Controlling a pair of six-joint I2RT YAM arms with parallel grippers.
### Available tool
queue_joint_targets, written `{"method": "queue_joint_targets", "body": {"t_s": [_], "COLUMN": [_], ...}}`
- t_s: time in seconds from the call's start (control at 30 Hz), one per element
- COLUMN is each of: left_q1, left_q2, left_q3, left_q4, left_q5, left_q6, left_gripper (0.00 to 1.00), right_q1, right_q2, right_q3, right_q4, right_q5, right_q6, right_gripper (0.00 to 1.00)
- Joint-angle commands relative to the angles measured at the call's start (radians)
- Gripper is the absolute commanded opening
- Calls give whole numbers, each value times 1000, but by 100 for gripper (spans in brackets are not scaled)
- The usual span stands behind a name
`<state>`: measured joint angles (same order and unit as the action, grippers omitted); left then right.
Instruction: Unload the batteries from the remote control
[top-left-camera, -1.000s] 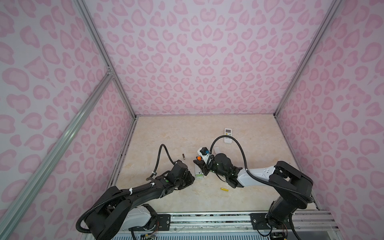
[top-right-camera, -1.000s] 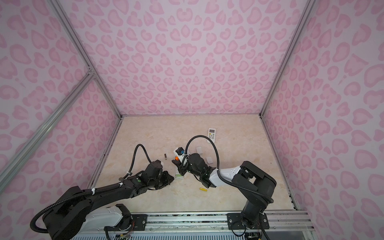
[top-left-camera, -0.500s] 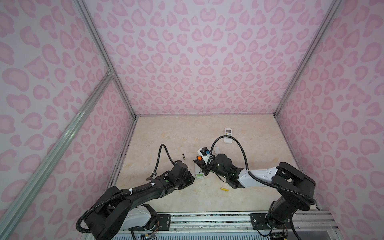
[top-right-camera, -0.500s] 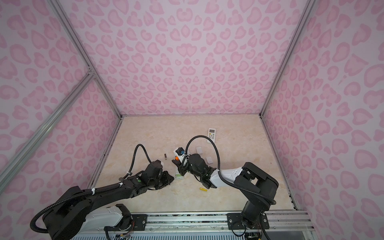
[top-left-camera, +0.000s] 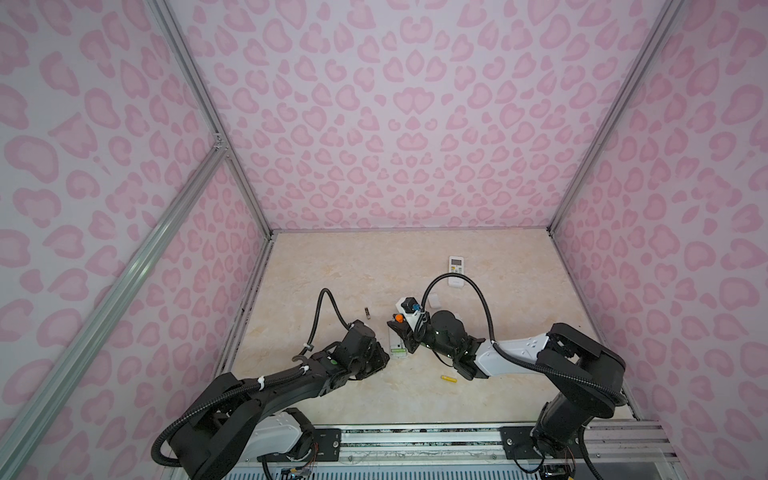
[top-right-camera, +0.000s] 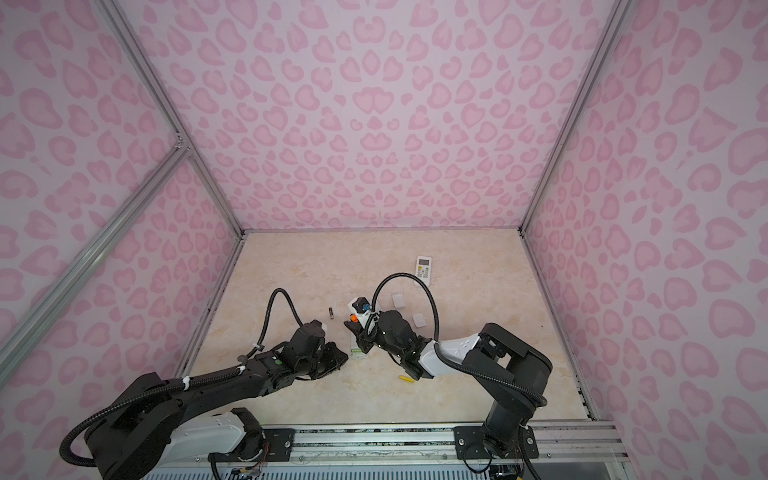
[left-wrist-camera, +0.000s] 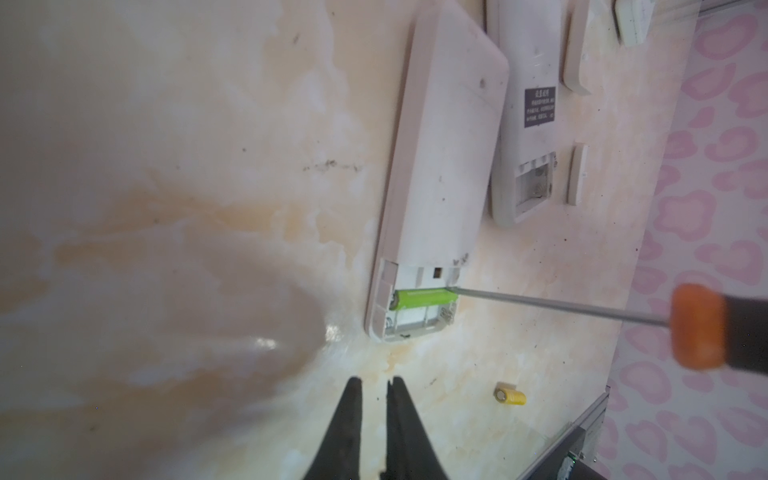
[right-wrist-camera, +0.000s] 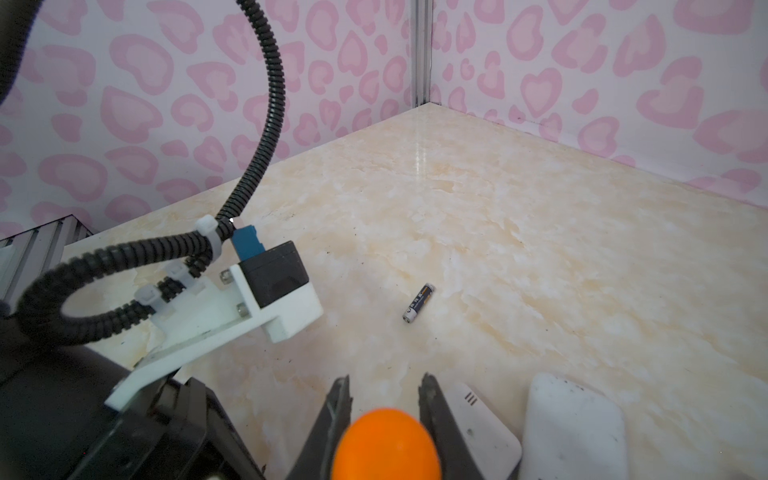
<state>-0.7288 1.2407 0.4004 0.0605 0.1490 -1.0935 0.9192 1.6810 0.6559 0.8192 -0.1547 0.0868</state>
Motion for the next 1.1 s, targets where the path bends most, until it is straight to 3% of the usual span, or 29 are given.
{"method": "queue_joint_targets", "body": {"t_s": [0.0, 0.77, 1.07], "left_q1": [-15, -84, -84], "left_q2": [13, 166, 212], "left_q3": [3, 15, 11], "left_q4": [37, 212, 235], "left_q5": [-2, -29, -38], "left_q6": [-20, -160, -176], "left_gripper": [17, 14, 11], "right_q1": [2, 46, 20], "right_q2": [0, -63, -35], "right_q3": [-26, -116, -24], "right_q4": [-1, -9, -147], "right_q5": [8, 32, 17], "right_q6": [3, 23, 125], "right_gripper": [0, 0, 0]}}
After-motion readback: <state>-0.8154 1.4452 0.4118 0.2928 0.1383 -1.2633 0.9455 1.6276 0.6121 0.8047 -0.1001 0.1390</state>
